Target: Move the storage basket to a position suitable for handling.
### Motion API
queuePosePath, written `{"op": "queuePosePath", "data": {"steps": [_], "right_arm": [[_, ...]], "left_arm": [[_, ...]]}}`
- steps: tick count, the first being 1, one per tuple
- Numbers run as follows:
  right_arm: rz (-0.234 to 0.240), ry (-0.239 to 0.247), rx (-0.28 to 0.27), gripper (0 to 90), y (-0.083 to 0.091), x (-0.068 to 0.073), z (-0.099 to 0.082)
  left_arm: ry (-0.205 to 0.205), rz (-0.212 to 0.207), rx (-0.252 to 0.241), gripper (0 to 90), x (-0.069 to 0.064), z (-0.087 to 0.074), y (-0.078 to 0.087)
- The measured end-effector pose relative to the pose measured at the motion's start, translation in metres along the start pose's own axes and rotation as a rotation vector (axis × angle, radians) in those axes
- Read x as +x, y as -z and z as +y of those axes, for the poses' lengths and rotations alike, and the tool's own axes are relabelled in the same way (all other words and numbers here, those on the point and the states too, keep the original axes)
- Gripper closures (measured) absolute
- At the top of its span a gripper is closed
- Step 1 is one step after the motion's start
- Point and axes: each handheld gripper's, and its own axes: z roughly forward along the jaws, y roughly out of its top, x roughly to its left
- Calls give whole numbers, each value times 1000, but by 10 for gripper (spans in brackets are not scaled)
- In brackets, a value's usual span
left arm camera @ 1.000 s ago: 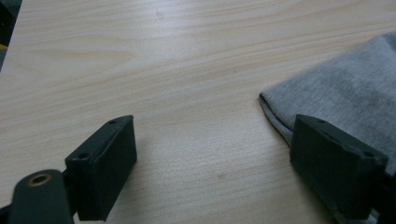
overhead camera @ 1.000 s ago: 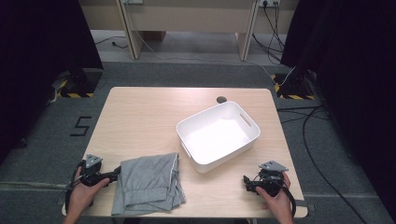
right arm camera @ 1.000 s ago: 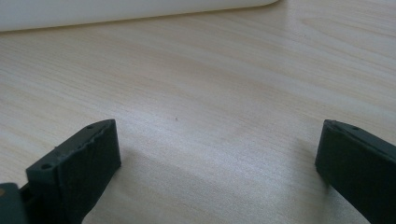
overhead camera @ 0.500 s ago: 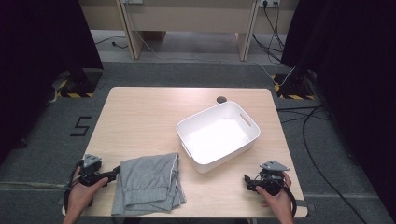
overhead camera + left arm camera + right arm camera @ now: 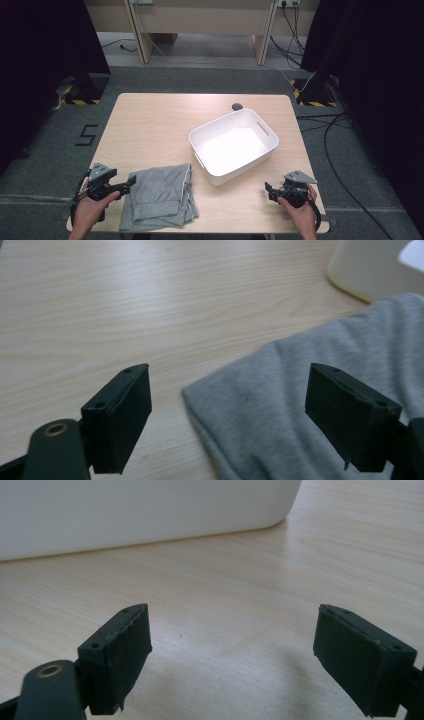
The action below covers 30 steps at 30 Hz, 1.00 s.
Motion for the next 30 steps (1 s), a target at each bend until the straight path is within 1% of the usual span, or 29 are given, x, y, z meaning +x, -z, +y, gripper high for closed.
{"op": "queuePosePath", "data": {"steps": [2, 3, 4, 5, 6, 7, 8, 10, 11, 12, 13, 14, 15, 16, 17, 18, 19, 20, 21, 22, 23, 24, 25, 26, 27, 28, 30], "right_arm": [[-6, -7, -2, 164, 1, -1, 2], [-8, 3, -7, 165, 2, -2, 4], [-7, 1, -9, 167, 2, -2, 5], [-10, 3, -12, 169, 3, -3, 7], [-10, 3, -12, 169, 3, -3, 7], [-21, 4, -21, 171, 4, -4, 12], [-22, 4, -26, 172, 5, -5, 14], [-25, 5, -53, 178, 10, -5, 19], [-25, 5, -53, 178, 10, -5, 19], [-22, 2, -73, 179, 13, -6, 24], [-22, 2, -73, 179, 13, -6, 24], [-21, 7, -80, 179, 17, -7, 30], [-21, 7, -80, 179, 17, -7, 30], [-21, 7, -90, 180, 18, -8, 34], [-29, 6, -108, 187, 20, -9, 44], [-33, 1, -117, 193, 19, -9, 47], [-33, 1, -117, 193, 19, -9, 47], [-37, 1, -117, 194, 20, -9, 52], [-36, 4, -126, 195, 20, -10, 57], [-32, 2, -139, 196, 20, -10, 64], [-32, 4, -139, 196, 20, -11, 67], [-38, 3, -141, 197, 19, -11, 71], [-38, 3, -141, 197, 19, -11, 71], [-36, -7, -148, 199, 19, -12, 77], [-36, -13, -145, 199, 19, -13, 79], [-40, -13, -149, 200, 18, -14, 81], [-45, -20, -145, 201, 17, -15, 86]], "left_arm": [[-23, -26, -17, 182, -12, 4, 1], [-36, -38, -19, 182, -19, 6, 2], [-44, -48, -22, 182, -24, 7, 2], [-57, -65, -22, 182, -32, 8, 0], [-57, -65, -22, 182, -32, 8, 0], [-79, -88, -11, 182, -42, 9, -3], [-95, -97, -4, 182, -49, 11, -6], [-109, -115, -1, 182, -59, 13, -9], [-109, -115, -1, 182, -59, 13, -9], [-126, -138, 4, 182, -70, 16, -12], [-126, -138, 4, 182, -70, 16, -12], [-143, -161, 4, 182, -83, 18, -16], [-143, -161, 4, 182, -83, 18, -16], [-160, -179, 9, 182, -91, 20, -19], [-174, -193, 13, 182, -98, 22, -22], [-192, -217, 19, 182, -111, 26, -28], [-192, -217, 19, 182, -111, 26, -28], [-208, -229, 22, 182, -119, 29, -32], [-219, -235, 18, 182, -125, 31, -34], [-242, -253, 23, 182, -136, 35, -39], [-249, -265, 23, 182, -142, 37, -42], [-252, -270, 23, 182, -146, 39, -43], [-252, -270, 23, 182, -146, 39, -43], [-261, -278, 24, 182, -152, 41, -47], [-267, -279, 25, 182, -154, 42, -48], [-269, -284, 27, 182, -160, 43, -53], [-266, -292, 34, 182, -164, 43, -56]]}}
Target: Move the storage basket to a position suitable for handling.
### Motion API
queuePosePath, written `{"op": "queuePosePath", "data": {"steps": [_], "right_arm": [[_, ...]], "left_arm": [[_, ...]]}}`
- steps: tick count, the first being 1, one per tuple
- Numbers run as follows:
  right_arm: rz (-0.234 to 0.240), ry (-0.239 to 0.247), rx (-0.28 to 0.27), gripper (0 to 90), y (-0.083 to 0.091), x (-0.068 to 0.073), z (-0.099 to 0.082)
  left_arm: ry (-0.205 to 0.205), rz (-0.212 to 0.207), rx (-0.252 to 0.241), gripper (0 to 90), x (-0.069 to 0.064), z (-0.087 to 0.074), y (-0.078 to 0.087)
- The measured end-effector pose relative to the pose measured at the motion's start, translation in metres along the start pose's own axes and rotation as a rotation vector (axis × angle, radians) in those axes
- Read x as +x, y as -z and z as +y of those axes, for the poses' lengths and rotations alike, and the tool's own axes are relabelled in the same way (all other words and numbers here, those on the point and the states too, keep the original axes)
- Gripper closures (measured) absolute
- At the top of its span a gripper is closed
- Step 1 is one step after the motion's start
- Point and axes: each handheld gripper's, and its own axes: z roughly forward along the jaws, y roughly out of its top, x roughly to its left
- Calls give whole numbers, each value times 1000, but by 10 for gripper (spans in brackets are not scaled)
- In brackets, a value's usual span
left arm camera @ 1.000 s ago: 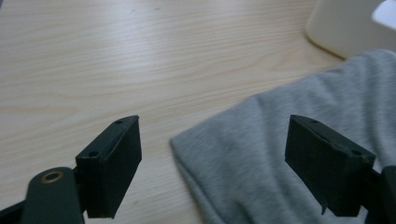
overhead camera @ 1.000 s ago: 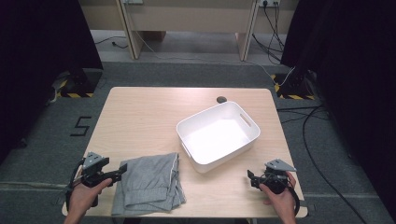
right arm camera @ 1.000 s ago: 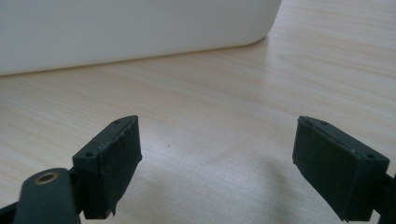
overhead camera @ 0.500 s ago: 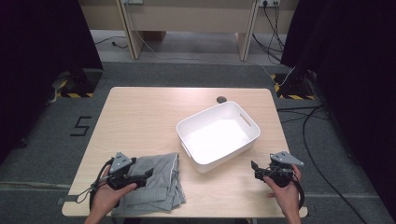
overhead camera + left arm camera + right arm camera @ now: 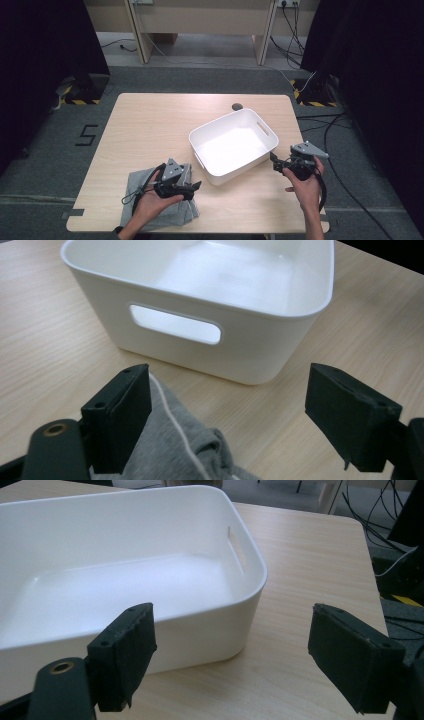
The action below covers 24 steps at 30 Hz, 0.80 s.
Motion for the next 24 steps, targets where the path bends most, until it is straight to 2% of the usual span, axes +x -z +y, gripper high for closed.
{"op": "queuePosePath", "data": {"steps": [5, 6, 10, 14, 15, 16, 19, 21, 23, 24], "right_arm": [[-16, 1, -9, 201, -6, -2, 8], [-26, 3, -3, 200, -11, -5, 11], [-11, -19, 2, 204, -27, -9, 13], [-19, -18, 20, 211, -45, -12, 12], [-19, -18, 20, 211, -45, -12, 12], [-23, -26, 34, 215, -53, -13, 11], [-5, -34, 40, 221, -61, -15, 10], [13, -30, 45, 221, -63, -14, 9], [20, -43, 50, 220, -63, -14, 9], [44, -53, 53, 249, -63, -13, 9]], "left_arm": [[-11, -12, 8, 182, -5, 2, -9], [-13, -19, 13, 182, -9, 3, -15], [-33, -19, 21, 182, -13, 4, -26], [-35, -15, 27, 182, -14, 6, -37], [-35, -15, 27, 182, -14, 6, -37], [-25, -23, 33, 182, -14, 7, -42], [-8, -26, 34, 183, -13, 8, -46], [-7, -19, 41, 165, -11, 10, -49], [12, -30, 41, 164, -9, 11, -50], [14, -27, 36, 172, -8, 12, -50]]}}
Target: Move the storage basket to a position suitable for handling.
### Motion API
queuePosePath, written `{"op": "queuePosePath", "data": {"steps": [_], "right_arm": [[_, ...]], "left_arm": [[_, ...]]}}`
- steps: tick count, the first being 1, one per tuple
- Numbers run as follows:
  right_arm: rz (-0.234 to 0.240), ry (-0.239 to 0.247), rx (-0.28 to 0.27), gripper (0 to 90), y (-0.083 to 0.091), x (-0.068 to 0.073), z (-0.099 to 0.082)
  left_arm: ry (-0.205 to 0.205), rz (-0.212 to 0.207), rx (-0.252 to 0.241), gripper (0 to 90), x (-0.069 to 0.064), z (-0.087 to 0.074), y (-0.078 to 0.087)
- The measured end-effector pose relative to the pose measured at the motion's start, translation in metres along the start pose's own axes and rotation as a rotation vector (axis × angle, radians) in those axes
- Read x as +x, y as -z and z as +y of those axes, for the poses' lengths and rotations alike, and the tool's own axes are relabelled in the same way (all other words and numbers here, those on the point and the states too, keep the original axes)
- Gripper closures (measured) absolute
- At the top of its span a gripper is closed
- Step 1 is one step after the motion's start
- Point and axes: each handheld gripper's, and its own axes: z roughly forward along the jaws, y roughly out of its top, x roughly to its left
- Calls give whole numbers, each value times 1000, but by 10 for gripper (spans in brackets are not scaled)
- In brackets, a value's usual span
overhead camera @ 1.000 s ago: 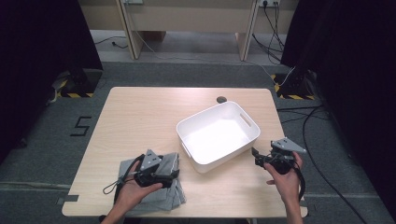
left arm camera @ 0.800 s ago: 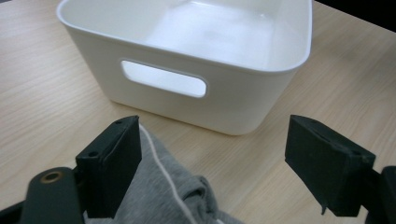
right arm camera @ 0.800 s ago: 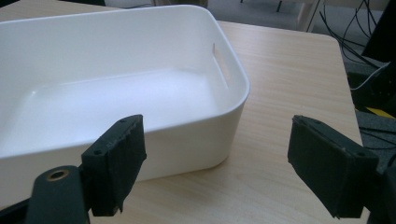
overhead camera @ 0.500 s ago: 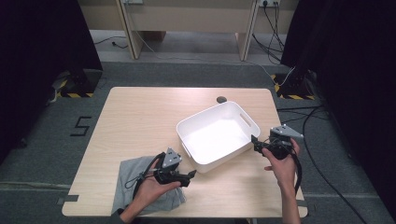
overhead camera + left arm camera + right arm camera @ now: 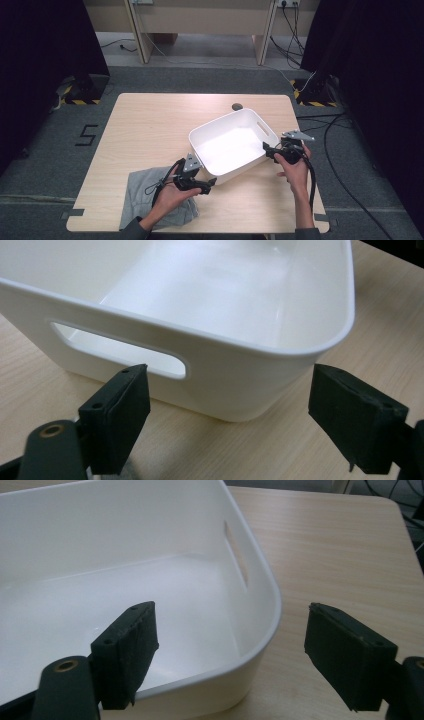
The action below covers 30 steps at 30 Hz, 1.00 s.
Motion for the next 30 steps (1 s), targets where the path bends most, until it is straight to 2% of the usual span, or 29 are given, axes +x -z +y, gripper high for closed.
{"op": "queuePosePath", "data": {"steps": [3, 4, 6, 7, 12, 14, 15, 16, 20, 22, 26, 30], "right_arm": [[22, 4, 1, 278, 0, 2, 0], [35, -8, 7, 262, 0, 6, 0], [31, -9, 14, 254, 0, 9, 0], [20, -3, 30, 244, 2, 13, 1], [26, -27, 44, 222, 5, 19, 1], [60, -33, 47, 209, 5, 22, 0], [60, -33, 47, 209, 5, 22, 0], [84, -40, 41, 202, 4, 24, -1], [117, -37, 43, 199, 2, 31, -1], [121, -34, 34, 193, 1, 33, -2], [106, -38, 24, 184, -3, 40, -1], [101, -43, 14, 184, -5, 43, -1]], "left_arm": [[8, 25, -14, 191, 4, 1, 1], [30, 29, -20, 192, 10, 1, 1], [39, 31, -19, 190, 12, 1, 1], [44, 47, -18, 190, 18, 0, 3], [68, 58, -29, 205, 26, 1, 5], [75, 60, -40, 240, 31, 2, 6], [75, 60, -40, 250, 31, 2, 6], [93, 58, -46, 262, 35, 1, 5], [118, 53, -59, 326, 42, 1, 6], [140, 59, -64, 328, 49, 1, 5], [176, 43, -65, 357, 62, 3, 4], [189, 43, -64, 371, 69, 5, 3]]}}
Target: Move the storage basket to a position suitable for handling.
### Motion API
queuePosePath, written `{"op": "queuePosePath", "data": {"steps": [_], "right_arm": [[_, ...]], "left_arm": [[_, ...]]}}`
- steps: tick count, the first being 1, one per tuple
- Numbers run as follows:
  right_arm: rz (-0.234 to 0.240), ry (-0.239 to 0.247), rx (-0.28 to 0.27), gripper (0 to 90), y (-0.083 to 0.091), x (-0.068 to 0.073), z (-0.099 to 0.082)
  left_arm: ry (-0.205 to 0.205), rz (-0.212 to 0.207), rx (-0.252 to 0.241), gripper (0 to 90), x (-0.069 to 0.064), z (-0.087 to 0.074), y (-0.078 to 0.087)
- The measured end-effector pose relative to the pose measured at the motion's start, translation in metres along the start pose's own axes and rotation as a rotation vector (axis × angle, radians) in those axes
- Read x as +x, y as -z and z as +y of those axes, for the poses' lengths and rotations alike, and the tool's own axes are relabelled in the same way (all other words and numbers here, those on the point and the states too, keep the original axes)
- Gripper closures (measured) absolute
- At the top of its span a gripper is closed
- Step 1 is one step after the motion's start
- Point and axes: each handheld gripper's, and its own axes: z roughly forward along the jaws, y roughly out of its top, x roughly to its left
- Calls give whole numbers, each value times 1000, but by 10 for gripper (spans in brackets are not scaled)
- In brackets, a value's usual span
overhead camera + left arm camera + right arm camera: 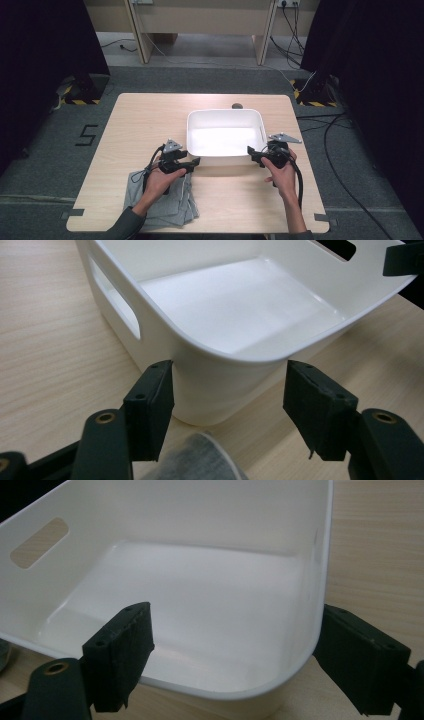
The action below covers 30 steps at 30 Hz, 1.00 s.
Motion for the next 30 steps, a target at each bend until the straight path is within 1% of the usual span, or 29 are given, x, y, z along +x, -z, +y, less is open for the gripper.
{"op": "queuePosePath", "data": {"steps": [1, 2, 7, 8, 9, 10, 11, 12, 13, 15, 17, 19, 20, 21, 22, 24, 25, 27, 30], "right_arm": [[3, -6, 0, 182, -1, 1, 1], [6, -10, -8, 181, -4, 2, 0], [20, -12, -10, 181, -6, 5, 1], [23, -7, -7, 181, -7, 6, 2], [31, -8, -11, 181, -9, 7, 2], [35, -6, -9, 180, -11, 10, 3], [37, -8, -5, 180, -12, 11, 3], [41, 0, -8, 180, -13, 12, 3], [45, -4, -10, 180, -14, 13, 4], [47, 0, -10, 180, -15, 14, 4], [51, 3, -4, 179, -17, 20, 5], [52, 8, -4, 179, -18, 21, 5], [57, 11, -6, 179, -21, 25, 5], [57, 11, -6, 179, -21, 25, 5], [63, 9, -4, 175, -23, 30, 6], [66, 8, -3, 173, -25, 33, 6], [66, 8, -3, 173, -25, 33, 6], [60, 9, -1, 173, -28, 38, 7], [63, 8, 0, 173, -30, 39, 8]], "left_arm": [[8, -4, 0, 371, 2, 1, 0], [23, 0, -1, 369, 5, 2, 0], [25, 4, -4, 360, 10, 2, 2], [8, 8, -11, 360, 13, 3, 2], [24, 15, -5, 353, 14, 3, 3], [12, 10, -13, 341, 15, 3, 3], [21, 26, -9, 340, 16, 2, 6], [21, 31, -7, 341, 17, 2, 7], [25, 34, -13, 340, 17, 1, 8], [23, 39, -11, 339, 18, 1, 9], [18, 50, -10, 336, 21, 0, 13], [23, 51, -12, 336, 23, -1, 15], [29, 57, -12, 334, 26, -1, 17], [29, 57, -12, 332, 26, -1, 17], [34, 67, -13, 330, 29, -2, 20], [43, 71, -14, 331, 32, -2, 22], [43, 71, -14, 331, 32, -2, 22], [44, 80, -17, 329, 34, -3, 23], [45, 82, -19, 329, 35, -3, 23]]}}
